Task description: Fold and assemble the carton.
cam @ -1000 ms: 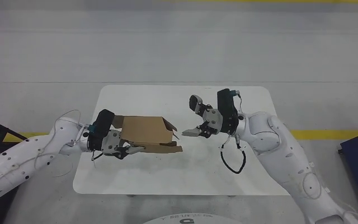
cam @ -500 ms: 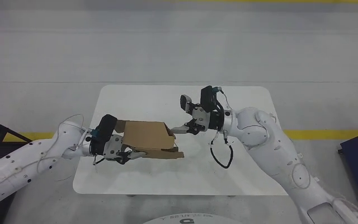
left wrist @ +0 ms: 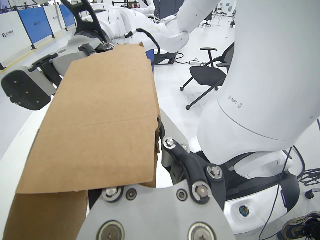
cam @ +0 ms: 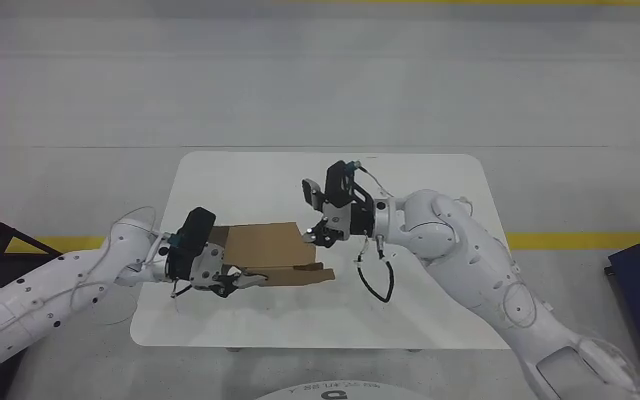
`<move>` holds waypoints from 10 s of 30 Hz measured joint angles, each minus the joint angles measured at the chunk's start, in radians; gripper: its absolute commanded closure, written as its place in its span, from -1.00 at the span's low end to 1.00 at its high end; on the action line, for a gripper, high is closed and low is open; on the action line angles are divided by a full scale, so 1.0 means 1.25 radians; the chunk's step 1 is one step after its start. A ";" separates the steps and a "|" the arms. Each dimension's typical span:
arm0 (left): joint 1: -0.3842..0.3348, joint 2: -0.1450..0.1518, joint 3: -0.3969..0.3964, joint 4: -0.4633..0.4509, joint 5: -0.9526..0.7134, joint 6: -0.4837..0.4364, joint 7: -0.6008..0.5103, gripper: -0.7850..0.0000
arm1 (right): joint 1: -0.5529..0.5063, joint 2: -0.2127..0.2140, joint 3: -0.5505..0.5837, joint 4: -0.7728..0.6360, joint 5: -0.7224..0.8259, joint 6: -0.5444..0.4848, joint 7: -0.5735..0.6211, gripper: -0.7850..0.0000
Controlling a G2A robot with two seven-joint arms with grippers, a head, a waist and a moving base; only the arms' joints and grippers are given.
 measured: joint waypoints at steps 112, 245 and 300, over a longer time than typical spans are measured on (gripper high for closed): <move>0.002 -0.022 0.000 0.030 0.016 0.000 0.039 1.00 | -0.070 0.015 0.075 -0.052 -0.008 -0.020 0.045 -1.00; 0.029 0.017 -0.066 -0.020 -0.109 0.000 0.039 1.00 | -0.138 0.007 0.126 -0.106 -0.129 0.063 -0.125 -1.00; -0.028 0.012 -0.003 0.003 -0.074 0.000 0.039 1.00 | -0.092 -0.010 0.114 -0.050 -0.097 -0.001 -0.115 -1.00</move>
